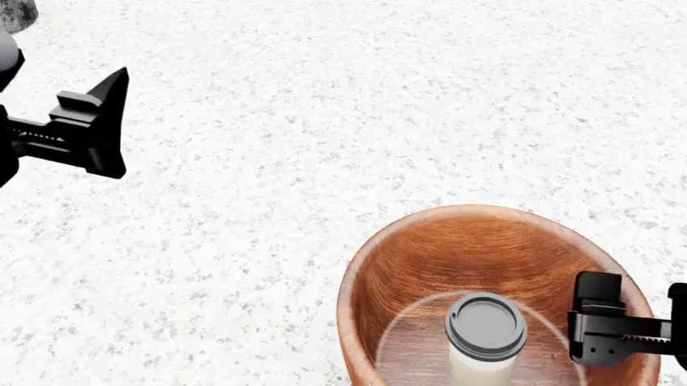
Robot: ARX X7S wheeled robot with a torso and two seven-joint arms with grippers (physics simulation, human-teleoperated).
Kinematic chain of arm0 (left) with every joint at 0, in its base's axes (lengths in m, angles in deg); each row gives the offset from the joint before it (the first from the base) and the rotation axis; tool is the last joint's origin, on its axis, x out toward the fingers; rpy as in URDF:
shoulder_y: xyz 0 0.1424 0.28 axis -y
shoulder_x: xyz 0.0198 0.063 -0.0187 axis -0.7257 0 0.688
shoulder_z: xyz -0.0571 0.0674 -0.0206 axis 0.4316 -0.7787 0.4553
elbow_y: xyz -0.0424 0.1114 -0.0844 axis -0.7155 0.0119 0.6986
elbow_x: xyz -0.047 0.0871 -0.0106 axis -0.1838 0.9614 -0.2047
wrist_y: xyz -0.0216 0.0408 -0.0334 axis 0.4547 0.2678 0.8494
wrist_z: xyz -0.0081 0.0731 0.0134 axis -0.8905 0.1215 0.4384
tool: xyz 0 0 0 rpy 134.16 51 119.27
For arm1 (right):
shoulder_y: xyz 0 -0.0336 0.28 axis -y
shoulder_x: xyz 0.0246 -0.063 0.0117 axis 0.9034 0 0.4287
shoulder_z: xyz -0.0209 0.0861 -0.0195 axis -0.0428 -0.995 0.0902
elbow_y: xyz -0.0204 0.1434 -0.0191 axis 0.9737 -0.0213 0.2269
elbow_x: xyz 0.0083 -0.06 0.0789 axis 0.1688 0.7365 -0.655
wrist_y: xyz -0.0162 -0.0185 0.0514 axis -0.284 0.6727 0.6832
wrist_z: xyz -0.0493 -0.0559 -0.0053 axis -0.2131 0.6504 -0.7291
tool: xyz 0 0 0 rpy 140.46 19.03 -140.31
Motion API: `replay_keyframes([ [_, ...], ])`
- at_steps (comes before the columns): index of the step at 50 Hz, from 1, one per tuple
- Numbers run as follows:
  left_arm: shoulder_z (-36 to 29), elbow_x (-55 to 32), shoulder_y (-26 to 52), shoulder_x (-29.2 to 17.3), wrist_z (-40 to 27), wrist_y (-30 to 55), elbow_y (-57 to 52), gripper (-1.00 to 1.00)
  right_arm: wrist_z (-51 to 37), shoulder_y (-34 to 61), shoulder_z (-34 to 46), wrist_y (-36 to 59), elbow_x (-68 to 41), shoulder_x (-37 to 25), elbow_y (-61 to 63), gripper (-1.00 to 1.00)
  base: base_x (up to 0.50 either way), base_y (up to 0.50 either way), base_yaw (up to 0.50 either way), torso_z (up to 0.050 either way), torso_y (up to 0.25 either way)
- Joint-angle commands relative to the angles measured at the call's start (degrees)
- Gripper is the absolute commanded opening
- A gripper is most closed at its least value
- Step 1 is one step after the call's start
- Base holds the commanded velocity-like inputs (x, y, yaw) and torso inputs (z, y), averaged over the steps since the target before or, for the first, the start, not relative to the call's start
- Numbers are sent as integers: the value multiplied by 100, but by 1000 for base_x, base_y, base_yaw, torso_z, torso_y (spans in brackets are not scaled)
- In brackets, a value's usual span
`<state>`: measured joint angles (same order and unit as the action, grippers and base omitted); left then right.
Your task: Place the cup inside the bowl on the dining table and move the bowl to any counter.
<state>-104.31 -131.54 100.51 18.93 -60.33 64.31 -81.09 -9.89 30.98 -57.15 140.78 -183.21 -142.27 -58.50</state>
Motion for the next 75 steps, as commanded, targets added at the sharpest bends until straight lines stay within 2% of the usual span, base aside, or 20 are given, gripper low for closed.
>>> replay_keyframes([
  [1,-10,11,-1,20,-23,-29,43,100,339,6,171,-106,458,217,-174,100,0,0,0,0,0],
  [22,-72,42,-67,-45,68,-91,39,100,662,-133,201,-372,718,270,-168,100,0,0,0,0,0],
  [23,-86,61,-63,-47,74,-100,39,100,682,-125,207,-396,777,262,-136,-100,0,0,0,0,0],
  [45,-143,84,-139,-6,79,-177,58,100,413,36,127,-396,438,306,-282,-100,0,0,0,0,0],
  [55,-125,56,-182,-28,79,-195,59,100,200,492,126,-206,224,327,-389,-100,0,0,0,0,0],
  [75,-167,44,-82,-29,93,-169,95,100,-121,2476,525,737,-135,709,-1410,-100,0,0,0,0,1],
])
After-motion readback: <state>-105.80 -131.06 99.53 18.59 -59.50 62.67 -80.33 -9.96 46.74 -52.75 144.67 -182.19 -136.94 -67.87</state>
